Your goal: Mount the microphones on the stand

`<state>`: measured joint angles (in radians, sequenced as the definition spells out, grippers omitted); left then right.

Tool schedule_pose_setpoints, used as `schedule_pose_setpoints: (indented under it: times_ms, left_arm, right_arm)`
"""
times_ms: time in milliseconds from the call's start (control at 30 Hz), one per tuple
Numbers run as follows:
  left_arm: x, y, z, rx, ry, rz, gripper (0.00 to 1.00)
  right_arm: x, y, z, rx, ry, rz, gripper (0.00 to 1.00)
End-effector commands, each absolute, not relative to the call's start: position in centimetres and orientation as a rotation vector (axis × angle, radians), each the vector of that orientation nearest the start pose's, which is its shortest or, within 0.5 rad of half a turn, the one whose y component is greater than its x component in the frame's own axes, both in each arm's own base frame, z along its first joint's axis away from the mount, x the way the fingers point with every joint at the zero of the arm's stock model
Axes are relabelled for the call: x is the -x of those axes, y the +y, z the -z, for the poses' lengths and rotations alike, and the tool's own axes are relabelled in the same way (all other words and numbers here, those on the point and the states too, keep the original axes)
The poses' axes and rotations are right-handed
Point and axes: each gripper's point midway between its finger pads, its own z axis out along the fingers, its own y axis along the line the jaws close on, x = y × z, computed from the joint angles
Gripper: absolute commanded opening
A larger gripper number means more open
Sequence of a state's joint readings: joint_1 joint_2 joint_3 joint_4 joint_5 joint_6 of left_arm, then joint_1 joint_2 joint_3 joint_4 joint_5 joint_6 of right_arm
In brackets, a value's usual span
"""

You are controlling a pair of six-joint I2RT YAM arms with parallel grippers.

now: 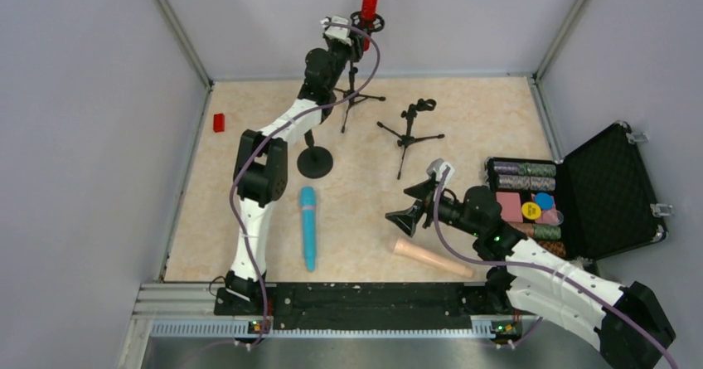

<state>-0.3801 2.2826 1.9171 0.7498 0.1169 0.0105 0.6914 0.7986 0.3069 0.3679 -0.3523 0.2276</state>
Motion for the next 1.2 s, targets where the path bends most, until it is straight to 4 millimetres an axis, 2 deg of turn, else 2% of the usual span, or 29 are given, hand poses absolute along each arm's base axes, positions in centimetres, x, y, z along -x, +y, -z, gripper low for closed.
schedule_pose_setpoints:
  times_ms: [0, 200, 400, 733, 800, 967, 1167]
  left_arm:
    - [-62.0, -23.9, -41.3, -0.143, 0.971, 0.305, 0.0]
    - [-62.0, -23.5, -40.5, -0.037, 1.002, 0.171, 0.0]
    - [-62.7, -22.9, -39.5, 0.044, 1.056, 0.141, 0.0]
    - [-63.3, -22.8, -38.2, 0.04, 1.102, 0.102, 0.0]
    - [-63.3, -23.1, -38.0, 0.016, 1.102, 0.098, 0.09]
    - [-63.1, -23.1, -37.8, 0.02, 1.106, 0.093, 0.42]
    - [-62.6, -22.5, -38.2, 0.039, 1.077, 0.085, 0.62]
  right_arm:
    - [-19.6, 25.2, -18.1, 0.673, 1.595, -0.967, 0.98]
    - [-19.7, 25.3, -18.0, 0.672, 1.598, -0.965, 0.98]
    - [-19.8, 25.2, -17.9, 0.671, 1.602, -0.962, 0.98]
    - [-19.9, 25.3, -17.8, 0.67, 1.608, -0.96, 0.98]
    - [-19.9, 25.3, -17.8, 0.669, 1.609, -0.961, 0.98]
    - [-19.9, 25.3, -17.8, 0.668, 1.609, -0.959, 0.98]
    - [-19.9, 25.2, -17.6, 0.667, 1.612, -0.958, 0.98]
